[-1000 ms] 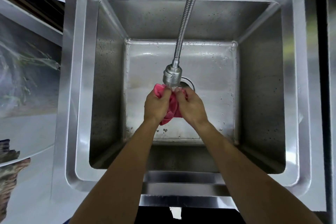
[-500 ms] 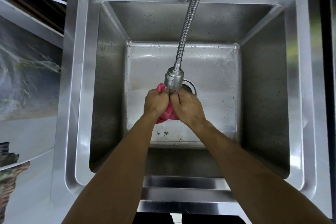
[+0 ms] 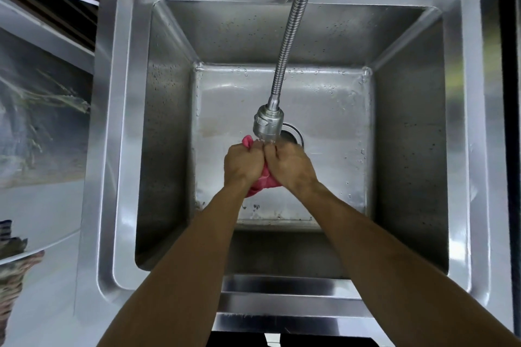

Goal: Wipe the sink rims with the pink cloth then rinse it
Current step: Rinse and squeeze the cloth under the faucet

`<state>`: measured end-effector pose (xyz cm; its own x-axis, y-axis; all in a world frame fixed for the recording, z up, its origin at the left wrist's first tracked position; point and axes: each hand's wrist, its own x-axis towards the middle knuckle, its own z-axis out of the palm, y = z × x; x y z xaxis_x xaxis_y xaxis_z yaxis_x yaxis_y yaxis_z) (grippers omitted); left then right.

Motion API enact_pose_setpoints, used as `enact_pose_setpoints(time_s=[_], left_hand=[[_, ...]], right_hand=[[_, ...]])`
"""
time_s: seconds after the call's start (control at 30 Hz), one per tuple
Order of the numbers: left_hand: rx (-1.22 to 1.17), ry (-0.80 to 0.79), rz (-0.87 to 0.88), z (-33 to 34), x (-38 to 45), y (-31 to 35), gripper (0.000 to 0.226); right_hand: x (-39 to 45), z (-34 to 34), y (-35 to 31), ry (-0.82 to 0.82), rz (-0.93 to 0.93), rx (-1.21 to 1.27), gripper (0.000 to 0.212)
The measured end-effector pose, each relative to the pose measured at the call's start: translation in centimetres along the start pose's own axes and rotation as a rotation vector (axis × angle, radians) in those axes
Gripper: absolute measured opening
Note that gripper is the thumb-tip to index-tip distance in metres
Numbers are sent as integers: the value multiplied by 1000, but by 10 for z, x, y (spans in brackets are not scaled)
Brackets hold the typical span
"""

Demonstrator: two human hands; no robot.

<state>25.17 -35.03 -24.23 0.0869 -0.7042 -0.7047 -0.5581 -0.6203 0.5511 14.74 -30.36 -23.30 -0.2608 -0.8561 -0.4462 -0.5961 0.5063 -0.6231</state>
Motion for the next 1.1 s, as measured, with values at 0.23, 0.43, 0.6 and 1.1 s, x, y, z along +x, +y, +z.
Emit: enact_pose_setpoints(time_s=[0.23,0.43,0.6,1.1], left_hand=[[0,-53,37,-1,1,4,33],[51,-105,96,-4,3,15,35],[53,-110,93,-2,-8,9,39],[296,-503,-52,-42,-20,-1,52]], right_hand=[[2,-6,2,-18,48,54,37],[5,-9,3,-11,76,130,39],[0,-9,5,-51,58,107,40],[-57,-45,19,-286,17,235,27]])
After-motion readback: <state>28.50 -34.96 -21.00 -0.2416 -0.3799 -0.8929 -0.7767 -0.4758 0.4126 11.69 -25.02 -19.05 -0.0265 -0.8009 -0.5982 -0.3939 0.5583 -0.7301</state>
